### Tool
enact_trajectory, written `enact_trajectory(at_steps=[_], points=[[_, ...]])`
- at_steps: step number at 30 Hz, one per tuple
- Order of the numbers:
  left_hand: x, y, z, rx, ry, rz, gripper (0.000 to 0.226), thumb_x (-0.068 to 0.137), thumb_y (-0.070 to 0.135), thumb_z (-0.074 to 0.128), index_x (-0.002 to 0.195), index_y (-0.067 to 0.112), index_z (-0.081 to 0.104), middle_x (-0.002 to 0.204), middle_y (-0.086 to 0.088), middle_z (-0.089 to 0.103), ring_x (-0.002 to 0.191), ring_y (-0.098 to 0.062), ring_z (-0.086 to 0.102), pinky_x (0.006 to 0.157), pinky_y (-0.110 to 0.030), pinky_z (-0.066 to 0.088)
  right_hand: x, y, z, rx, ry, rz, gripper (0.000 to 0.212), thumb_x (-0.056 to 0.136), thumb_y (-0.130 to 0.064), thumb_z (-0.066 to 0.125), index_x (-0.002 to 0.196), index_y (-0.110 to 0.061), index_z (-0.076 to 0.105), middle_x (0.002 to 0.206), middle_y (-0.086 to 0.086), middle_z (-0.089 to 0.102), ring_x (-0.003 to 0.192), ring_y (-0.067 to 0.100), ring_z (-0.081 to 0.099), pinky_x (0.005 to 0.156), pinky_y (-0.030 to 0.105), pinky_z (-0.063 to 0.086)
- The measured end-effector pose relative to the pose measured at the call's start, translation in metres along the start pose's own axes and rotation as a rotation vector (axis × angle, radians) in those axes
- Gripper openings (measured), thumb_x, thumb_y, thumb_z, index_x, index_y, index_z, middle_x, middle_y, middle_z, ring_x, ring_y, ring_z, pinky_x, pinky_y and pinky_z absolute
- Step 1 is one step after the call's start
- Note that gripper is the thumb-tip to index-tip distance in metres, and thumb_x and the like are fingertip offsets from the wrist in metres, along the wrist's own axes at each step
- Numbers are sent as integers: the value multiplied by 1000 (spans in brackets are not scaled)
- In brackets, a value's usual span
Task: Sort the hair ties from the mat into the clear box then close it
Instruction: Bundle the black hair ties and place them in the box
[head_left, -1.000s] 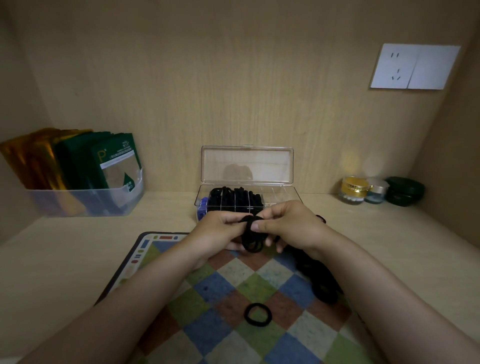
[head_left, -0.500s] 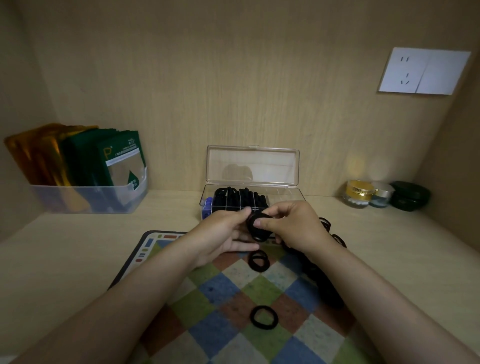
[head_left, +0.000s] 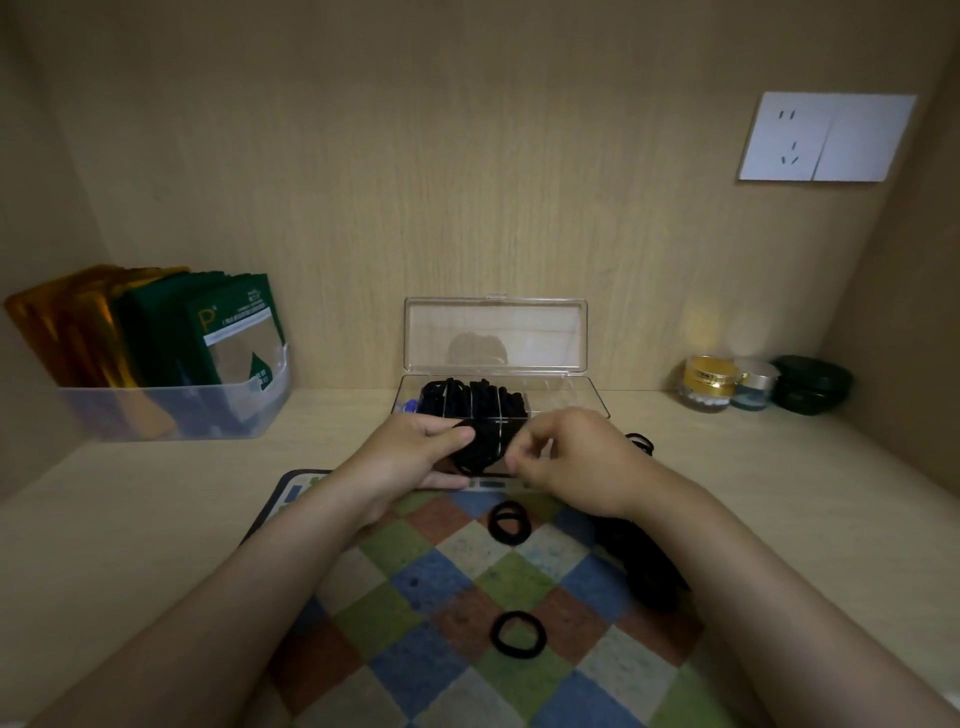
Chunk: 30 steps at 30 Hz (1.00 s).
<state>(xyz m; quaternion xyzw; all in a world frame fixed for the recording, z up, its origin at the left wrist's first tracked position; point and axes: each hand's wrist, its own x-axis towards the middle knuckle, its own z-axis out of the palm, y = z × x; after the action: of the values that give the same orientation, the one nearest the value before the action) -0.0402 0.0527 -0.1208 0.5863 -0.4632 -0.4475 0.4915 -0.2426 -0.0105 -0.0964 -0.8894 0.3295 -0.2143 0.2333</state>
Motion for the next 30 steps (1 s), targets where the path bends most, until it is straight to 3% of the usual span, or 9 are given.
enact_trajectory(at_steps=[3, 5, 9, 12, 16, 21, 30], points=[[3, -1, -2, 70, 53, 25, 31, 97, 24, 62, 120, 6, 70, 133, -10, 64, 97, -17, 74, 87, -36, 60, -4, -3, 1, -164, -272, -5, 27, 81, -36, 78, 108, -32, 76, 90, -21, 66, 86, -3, 62, 81, 18, 49], [3, -2, 0, 89, 58, 36, 35, 96, 24, 63, 124, 4, 67, 134, -10, 63, 102, -17, 72, 85, -35, 61, -4, -5, 5, -171, -313, -18, 28, 80, -34, 80, 108, -31, 77, 84, -25, 60, 83, -5, 57, 78, 14, 45], [2, -4, 5, 117, 66, 71, 33, 96, 21, 63, 122, 1, 67, 129, -5, 66, 109, -15, 68, 82, -33, 61, -3, -9, 7, -140, -299, -42, 8, 79, -28, 80, 87, -28, 81, 86, -13, 70, 84, 1, 63, 85, 28, 53], [2, -4, 5, 117, 54, 74, 32, 97, 19, 62, 122, 1, 67, 125, -7, 68, 111, -17, 67, 84, -37, 61, -8, -15, 4, 37, -391, -87, 3, 86, -24, 75, 87, -26, 77, 86, -7, 76, 80, 4, 67, 87, 38, 56], [1, -4, 3, 97, 38, 56, 29, 97, 18, 61, 121, 3, 69, 114, -9, 73, 106, -16, 70, 83, -35, 61, -18, -28, -6, 211, -611, -115, 12, 83, -19, 79, 95, -21, 79, 94, 4, 78, 87, 17, 69, 93, 48, 53], [-1, -3, 7, 87, 22, 51, 27, 97, 15, 61, 121, 7, 69, 110, -9, 74, 101, -15, 71, 77, -28, 61, -22, -34, -2, 33, -751, -79, 22, 79, -23, 82, 101, -25, 79, 99, -10, 77, 97, 4, 69, 98, 27, 51], [-4, 0, 10, 75, 16, 59, 27, 97, 15, 61, 122, 9, 68, 112, -7, 74, 102, -14, 70, 74, -26, 61, -25, -42, 1, -39, -682, -131, 13, 85, -18, 75, 97, -20, 79, 94, -8, 77, 86, 2, 68, 88, 22, 53]])
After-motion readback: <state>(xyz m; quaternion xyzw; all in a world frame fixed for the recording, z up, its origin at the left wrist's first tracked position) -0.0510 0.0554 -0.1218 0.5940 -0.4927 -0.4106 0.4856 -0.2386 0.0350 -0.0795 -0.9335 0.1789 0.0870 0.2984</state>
